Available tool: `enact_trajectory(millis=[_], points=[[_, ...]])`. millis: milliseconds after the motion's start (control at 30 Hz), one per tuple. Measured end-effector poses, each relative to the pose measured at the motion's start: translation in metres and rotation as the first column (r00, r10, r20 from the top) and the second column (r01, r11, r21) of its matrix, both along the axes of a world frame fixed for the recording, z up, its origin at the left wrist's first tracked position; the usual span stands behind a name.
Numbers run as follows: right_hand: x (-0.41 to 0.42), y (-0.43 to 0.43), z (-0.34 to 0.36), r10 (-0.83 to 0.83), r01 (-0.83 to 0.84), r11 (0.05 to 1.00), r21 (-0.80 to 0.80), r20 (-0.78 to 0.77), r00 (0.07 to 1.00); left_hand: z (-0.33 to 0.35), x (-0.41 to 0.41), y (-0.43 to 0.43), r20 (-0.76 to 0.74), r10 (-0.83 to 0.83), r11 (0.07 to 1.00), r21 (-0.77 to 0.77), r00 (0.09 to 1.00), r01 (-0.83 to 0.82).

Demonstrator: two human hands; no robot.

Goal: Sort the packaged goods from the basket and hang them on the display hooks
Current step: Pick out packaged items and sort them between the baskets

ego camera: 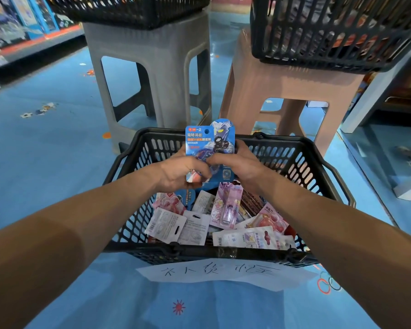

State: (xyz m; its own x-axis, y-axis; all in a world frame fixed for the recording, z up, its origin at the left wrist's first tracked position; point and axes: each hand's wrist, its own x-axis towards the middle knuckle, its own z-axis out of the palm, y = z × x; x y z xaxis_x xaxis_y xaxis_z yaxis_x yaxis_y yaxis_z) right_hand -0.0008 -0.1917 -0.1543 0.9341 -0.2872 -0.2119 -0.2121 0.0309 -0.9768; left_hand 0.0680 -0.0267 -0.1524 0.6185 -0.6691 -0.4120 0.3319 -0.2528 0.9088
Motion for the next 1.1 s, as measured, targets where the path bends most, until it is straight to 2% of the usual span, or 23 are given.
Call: enact_trajectory(millis=[167,233,300,333,400,433,500,567,633,700,767,867,1100], points=[[-0.002,-0.006,-0.005,-0.036,0.035,0.999,-0.011,-0.073,0.997,-0.006,0.0,0.005,0.013,-0.145,0.982,0.128,0.989,0.142],[-0.005,-0.012,-0.009,-0.034,0.03,0.999,-0.036,-0.102,0.994,-0.013,0.005,0.006,0.023,-0.119,0.974,0.195,0.993,0.112],[-0.007,-0.02,-0.016,-0.057,0.048,0.996,-0.069,-0.13,0.99,-0.022,0.007,0.007,0.12,-0.083,0.954,0.296,0.989,0.045],[-0.008,-0.024,-0.019,-0.079,0.066,0.994,-0.092,-0.154,0.985,-0.027,0.008,0.008,0.237,-0.118,0.925,0.38,0.964,0.02],[-0.009,-0.032,-0.025,-0.115,0.089,0.987,-0.137,-0.198,0.973,-0.041,0.01,0.011,0.426,-0.348,0.824,0.564,0.835,0.056],[-0.009,-0.034,-0.026,-0.115,0.086,0.985,-0.147,-0.209,0.971,-0.046,0.009,0.014,0.422,-0.483,0.746,0.657,0.767,0.108],[-0.008,-0.037,-0.031,-0.106,0.071,0.985,-0.16,-0.221,0.969,-0.056,0.009,0.015,0.31,-0.693,0.545,0.817,0.651,0.19],[-0.006,-0.038,-0.035,-0.11,0.071,0.983,-0.17,-0.23,0.967,-0.056,0.006,0.012,0.189,-0.838,0.341,0.914,0.512,0.221],[-0.006,-0.037,-0.037,-0.108,0.067,0.982,-0.175,-0.239,0.965,-0.052,0.001,0.009,0.142,-0.892,0.24,0.953,0.429,0.184],[-0.006,-0.035,-0.036,-0.105,0.06,0.982,-0.18,-0.252,0.962,-0.051,0.002,0.007,0.147,-0.901,0.226,0.962,0.408,0.153],[-0.005,-0.032,-0.036,-0.099,0.057,0.984,-0.171,-0.251,0.963,-0.052,0.001,0.009,0.181,-0.92,0.229,0.968,0.347,0.102],[-0.005,-0.029,-0.035,-0.079,0.041,0.987,-0.157,-0.247,0.966,-0.055,0.001,0.01,0.303,-0.908,0.31,0.95,0.289,-0.023],[-0.01,-0.031,-0.022,-0.045,0.012,0.99,-0.138,-0.24,0.97,-0.04,0.013,0.027,0.546,-0.723,0.486,0.838,0.424,-0.25]])
